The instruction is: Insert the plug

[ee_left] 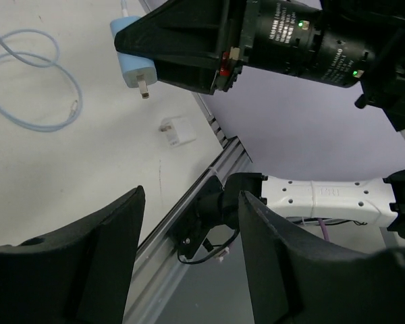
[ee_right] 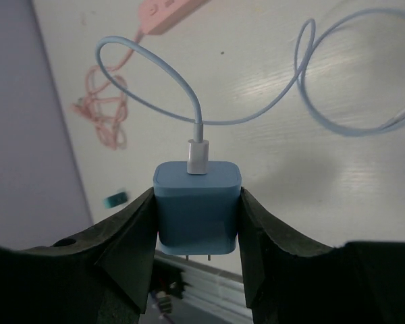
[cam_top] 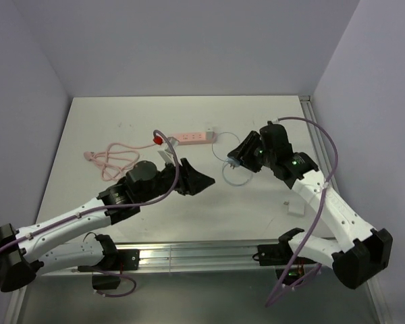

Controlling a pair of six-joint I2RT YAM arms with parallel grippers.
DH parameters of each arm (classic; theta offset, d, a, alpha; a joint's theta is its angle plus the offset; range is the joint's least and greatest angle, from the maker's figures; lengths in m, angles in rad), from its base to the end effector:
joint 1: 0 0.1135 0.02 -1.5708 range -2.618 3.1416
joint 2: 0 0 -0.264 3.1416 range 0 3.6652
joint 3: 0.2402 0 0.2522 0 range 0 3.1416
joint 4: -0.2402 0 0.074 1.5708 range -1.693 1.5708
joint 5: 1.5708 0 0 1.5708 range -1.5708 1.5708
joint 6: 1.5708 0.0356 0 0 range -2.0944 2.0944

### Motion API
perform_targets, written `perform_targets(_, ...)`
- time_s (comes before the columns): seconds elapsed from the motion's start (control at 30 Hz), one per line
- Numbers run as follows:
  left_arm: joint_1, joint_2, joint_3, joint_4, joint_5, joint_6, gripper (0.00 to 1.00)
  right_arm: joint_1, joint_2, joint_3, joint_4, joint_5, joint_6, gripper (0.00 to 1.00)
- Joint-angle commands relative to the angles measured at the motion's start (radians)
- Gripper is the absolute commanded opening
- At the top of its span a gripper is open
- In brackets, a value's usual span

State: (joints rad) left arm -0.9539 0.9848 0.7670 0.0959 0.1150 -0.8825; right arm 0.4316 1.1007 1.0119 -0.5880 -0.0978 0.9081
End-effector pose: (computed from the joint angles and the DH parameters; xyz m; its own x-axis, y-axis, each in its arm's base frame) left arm 0.1324 -0.1938 0.3258 -0.7214 -0.3091 -0.6197 0.5022 0.3826 -0.7755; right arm 0.2120 0.1015 0.3184 -0.7327 0.5263 -0.4314 0.1498 0.7431 0.6522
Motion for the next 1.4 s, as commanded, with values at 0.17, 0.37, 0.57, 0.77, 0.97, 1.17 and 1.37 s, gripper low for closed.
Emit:
perform_targets(0.17, -0.195, 0.026, -0.024, 0.175, -0.371, -0.012, 0.65, 0.122, -0.122, -0.001, 0.113, 0.025, 0.204, 0.00)
perform_targets(0.37, -0.247, 0.078, 0.026, 0.140, -0.498, 0.011, 0.69, 0.199, -0.127, -0.004, 0.122, 0.061, 0.262, 0.00)
perform_targets(0.57, -0.298, 0.112, 0.048, 0.105, -0.644, 0.022, 0.71, 0.243, -0.139, -0.001, 0.129, 0.093, 0.299, 0.00)
perform_targets(0.77, -0.306, 0.126, 0.043, 0.111, -0.719, -0.003, 0.70, 0.274, -0.137, 0.004, 0.131, 0.096, 0.302, 0.00)
perform_targets(0.97, -0.306, 0.155, 0.057, 0.133, -0.738, -0.026, 0.66, 0.285, -0.144, 0.002, 0.132, 0.092, 0.304, 0.00)
perform_targets(1.17, -0.306, 0.193, 0.072, 0.176, -0.715, -0.016, 0.65, 0.297, -0.150, 0.005, 0.128, 0.089, 0.304, 0.00)
perform_targets(1.37, -0.306, 0.209, 0.084, 0.174, -0.729, -0.010, 0.63, 0.312, -0.151, 0.004, 0.132, 0.069, 0.301, 0.00)
